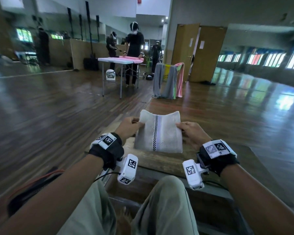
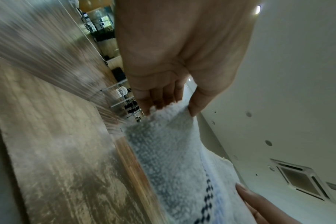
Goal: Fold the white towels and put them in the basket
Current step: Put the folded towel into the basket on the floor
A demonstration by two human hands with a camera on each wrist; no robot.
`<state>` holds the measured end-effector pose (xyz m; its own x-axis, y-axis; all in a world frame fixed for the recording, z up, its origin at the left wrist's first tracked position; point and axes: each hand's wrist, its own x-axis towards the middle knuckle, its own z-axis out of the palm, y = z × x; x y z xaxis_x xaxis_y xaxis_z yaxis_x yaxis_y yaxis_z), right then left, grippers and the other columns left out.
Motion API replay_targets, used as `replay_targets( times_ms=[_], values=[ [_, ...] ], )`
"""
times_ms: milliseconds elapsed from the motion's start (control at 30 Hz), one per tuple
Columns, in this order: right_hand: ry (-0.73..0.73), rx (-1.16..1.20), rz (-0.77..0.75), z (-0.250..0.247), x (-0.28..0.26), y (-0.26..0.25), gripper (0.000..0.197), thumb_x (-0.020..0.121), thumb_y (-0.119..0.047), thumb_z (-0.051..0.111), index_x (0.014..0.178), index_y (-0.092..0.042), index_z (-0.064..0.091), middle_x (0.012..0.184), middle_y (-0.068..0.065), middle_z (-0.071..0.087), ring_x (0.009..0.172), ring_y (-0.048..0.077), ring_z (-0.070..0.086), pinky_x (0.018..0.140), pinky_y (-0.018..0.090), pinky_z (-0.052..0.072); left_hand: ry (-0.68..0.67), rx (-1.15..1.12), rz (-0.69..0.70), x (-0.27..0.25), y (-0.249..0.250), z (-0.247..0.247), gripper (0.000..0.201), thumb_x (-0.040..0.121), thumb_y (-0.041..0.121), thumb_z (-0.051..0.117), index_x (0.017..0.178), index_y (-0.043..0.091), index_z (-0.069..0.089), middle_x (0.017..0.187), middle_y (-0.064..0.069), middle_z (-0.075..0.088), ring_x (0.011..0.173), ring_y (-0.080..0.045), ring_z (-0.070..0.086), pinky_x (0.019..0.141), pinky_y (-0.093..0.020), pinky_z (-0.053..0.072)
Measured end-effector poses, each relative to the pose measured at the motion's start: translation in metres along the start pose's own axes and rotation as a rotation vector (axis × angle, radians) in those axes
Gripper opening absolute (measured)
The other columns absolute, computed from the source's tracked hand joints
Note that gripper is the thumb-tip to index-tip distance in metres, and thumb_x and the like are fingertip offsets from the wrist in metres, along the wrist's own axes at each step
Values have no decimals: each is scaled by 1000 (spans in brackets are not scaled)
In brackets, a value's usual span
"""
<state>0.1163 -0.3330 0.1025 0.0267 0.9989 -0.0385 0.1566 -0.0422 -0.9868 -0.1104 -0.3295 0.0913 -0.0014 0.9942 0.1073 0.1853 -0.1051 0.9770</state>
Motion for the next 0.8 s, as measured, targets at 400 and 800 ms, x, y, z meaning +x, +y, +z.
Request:
replay_targets(
  times_ms=[400,800],
  values=[
    [-322,-49,12,109,37,6,22,92,-18,55,108,-3,57,90,10,63,75,23,61,68,36,52,305,114,-91,-30,-48,-93,26,89,19,60,113,9,57,106,-5,60,94,-20,57,70,-28,49],
    [-698,-110,-4,282,23,13,8,92,-15,51,90,-11,58,79,5,61,68,18,57,59,28,46,673,104,-269,-115,-97,-216,28,89,12,59,115,2,56,106,-9,60,92,-20,56,72,-29,48]
  ],
)
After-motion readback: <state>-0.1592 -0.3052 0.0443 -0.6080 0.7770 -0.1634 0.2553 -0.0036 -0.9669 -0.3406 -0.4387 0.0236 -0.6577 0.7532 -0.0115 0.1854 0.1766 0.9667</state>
